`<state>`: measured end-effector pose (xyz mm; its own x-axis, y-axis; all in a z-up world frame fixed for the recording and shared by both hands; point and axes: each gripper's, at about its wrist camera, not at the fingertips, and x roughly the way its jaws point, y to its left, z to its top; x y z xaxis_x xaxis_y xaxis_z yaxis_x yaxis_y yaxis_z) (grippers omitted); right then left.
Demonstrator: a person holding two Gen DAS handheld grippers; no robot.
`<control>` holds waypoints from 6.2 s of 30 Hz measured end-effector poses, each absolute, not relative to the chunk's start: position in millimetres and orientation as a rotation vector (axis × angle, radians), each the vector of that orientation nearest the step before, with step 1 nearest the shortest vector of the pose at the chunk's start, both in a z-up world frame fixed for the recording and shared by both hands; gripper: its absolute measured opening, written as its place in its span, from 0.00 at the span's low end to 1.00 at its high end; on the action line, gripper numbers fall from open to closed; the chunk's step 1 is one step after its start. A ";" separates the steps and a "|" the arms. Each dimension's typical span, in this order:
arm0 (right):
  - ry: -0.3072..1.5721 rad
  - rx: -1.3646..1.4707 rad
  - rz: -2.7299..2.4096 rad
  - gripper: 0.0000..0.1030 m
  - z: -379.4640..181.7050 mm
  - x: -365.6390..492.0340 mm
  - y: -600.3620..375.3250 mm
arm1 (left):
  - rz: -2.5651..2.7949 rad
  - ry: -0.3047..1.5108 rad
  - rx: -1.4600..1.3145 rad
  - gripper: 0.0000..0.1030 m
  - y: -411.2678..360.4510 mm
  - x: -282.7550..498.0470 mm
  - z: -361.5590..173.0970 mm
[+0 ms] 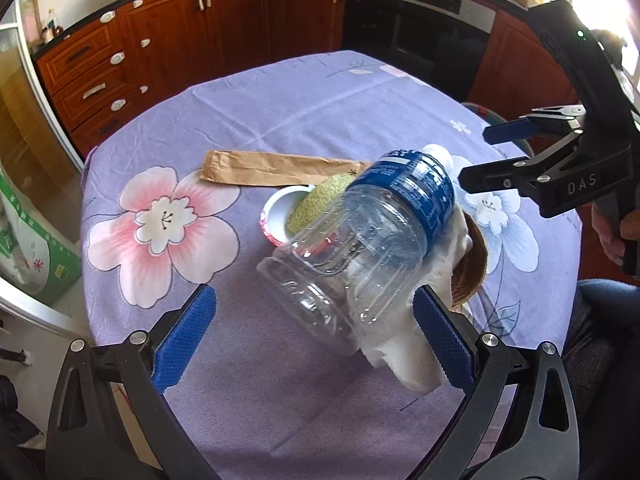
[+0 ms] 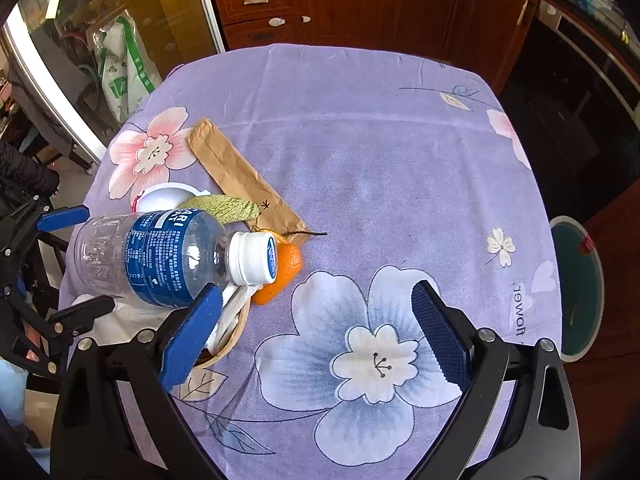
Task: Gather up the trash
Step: 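Grasp the clear Pocari Sweat bottle with the right gripper while the left grasps the white tissue, then carry bottle and tissue over the teal bin and open both grippers, then move both tools back over the table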
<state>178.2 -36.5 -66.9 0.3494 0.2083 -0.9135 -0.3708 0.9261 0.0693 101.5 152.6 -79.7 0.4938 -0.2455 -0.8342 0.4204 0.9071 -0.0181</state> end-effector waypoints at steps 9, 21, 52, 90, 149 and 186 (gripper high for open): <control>1.201 -0.158 0.389 0.88 -86.1 177.1 -38.1 | -0.462 0.985 0.200 0.96 130.0 96.7 -85.9; 1.156 -0.053 0.327 0.88 -74.2 187.6 -70.8 | -0.565 1.008 0.122 0.95 106.0 70.6 -73.0; 1.292 0.084 0.393 0.62 -103.9 146.0 -120.9 | -0.538 1.030 0.061 0.90 53.9 71.7 -74.9; 1.177 0.195 0.397 0.60 -91.6 124.9 -186.1 | -0.268 1.000 0.069 0.13 54.0 105.3 -27.8; 0.985 0.561 -0.108 0.82 -108.9 242.6 -476.4 | -0.761 1.087 0.190 0.14 -273.5 267.3 -72.1; 1.002 0.576 -0.144 0.92 -84.9 222.7 -473.4 | -0.712 1.044 0.064 0.92 -269.2 275.7 -55.3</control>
